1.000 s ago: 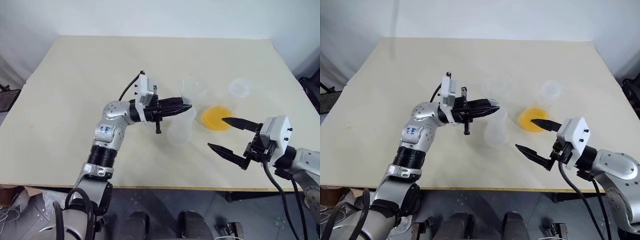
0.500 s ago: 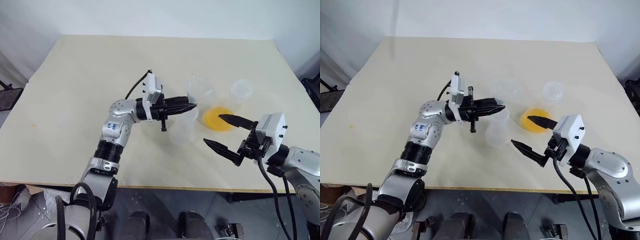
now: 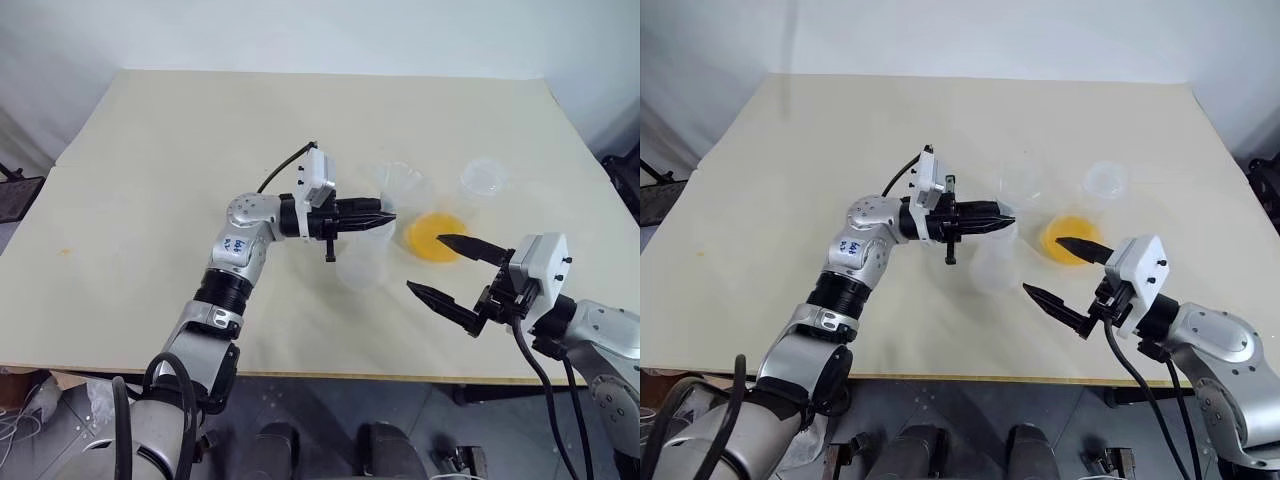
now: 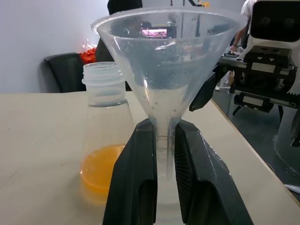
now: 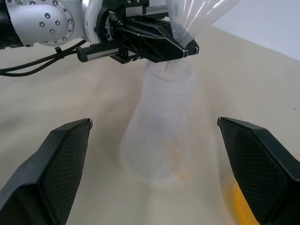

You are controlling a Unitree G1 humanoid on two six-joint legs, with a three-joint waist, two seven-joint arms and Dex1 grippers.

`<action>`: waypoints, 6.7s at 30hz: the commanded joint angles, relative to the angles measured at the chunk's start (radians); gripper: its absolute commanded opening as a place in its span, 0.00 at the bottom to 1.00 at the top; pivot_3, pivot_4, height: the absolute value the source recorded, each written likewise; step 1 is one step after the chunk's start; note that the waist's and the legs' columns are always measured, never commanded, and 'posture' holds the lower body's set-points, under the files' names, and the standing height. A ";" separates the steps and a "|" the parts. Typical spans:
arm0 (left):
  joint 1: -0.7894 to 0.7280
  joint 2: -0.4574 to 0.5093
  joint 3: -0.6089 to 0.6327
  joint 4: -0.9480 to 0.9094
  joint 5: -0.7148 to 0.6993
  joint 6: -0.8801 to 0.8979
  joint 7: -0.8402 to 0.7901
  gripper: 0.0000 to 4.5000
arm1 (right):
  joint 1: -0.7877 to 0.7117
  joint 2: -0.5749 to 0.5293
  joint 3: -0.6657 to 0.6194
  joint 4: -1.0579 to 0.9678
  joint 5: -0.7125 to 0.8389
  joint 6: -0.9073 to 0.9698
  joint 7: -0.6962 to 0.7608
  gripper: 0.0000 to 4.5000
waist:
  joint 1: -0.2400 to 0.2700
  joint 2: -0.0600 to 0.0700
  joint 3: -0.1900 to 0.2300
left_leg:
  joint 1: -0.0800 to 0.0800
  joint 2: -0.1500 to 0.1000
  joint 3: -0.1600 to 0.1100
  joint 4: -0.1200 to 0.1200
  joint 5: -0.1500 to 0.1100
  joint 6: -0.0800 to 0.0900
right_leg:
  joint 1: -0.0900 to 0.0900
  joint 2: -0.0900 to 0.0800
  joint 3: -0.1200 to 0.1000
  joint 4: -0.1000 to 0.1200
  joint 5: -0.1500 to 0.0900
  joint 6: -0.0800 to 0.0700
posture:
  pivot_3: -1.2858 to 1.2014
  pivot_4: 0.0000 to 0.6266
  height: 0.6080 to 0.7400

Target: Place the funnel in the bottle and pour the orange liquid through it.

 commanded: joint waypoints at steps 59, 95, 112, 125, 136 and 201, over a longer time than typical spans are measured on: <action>-0.153 0.116 0.082 0.183 0.024 -0.088 -0.164 0.99 | -0.030 -0.078 -0.090 0.033 0.005 -0.024 0.054 1.00 | -0.003 0.000 0.000 | 0.000 0.000 0.000 0.000 0.000 0.000 | 0.000 0.000 -0.001 0.000 0.000 0.000 | 0.52 0.24 1.00; 0.244 0.342 0.240 -0.196 -0.163 0.035 -0.206 0.99 | 0.189 -0.076 -0.391 -0.088 0.032 0.200 -0.127 1.00 | -0.003 0.001 0.000 | -0.001 0.004 -0.001 0.001 0.000 0.000 | 0.000 0.000 -0.001 0.001 0.000 0.000 | 0.52 0.24 1.00; 0.251 0.353 0.225 -0.247 -0.185 0.066 -0.244 0.99 | -0.260 0.040 -0.109 0.361 -0.099 0.042 -0.217 1.00 | -0.026 0.002 -0.001 | -0.001 0.004 -0.001 0.001 0.000 0.000 | -0.001 0.000 0.001 0.002 0.000 0.000 | 0.52 0.24 1.00; 0.298 0.369 0.231 -0.335 -0.204 0.099 -0.220 0.99 | -0.448 0.080 -0.016 0.551 -0.117 -0.039 -0.141 1.00 | -0.030 0.003 -0.002 | -0.001 0.005 -0.001 0.001 0.000 0.000 | -0.001 0.000 0.001 0.002 0.000 0.000 | 0.52 0.24 1.00; 0.304 0.373 0.231 -0.357 -0.203 0.106 -0.197 0.99 | -0.580 0.121 0.026 0.712 -0.150 -0.072 -0.113 1.00 | -0.030 0.003 -0.002 | -0.001 0.005 -0.001 0.001 0.000 0.000 | -0.001 0.000 0.001 0.001 0.000 0.000 | 0.52 0.24 1.00; 0.166 0.367 0.124 -0.273 -0.141 0.188 -0.151 1.00 | -0.747 -0.030 0.572 0.162 -1.126 -0.180 -0.215 0.55 | -0.051 0.004 -0.001 | -0.011 0.001 0.001 0.001 0.000 0.000 | -0.019 -0.001 0.005 0.013 0.000 0.001 | 0.52 0.24 1.00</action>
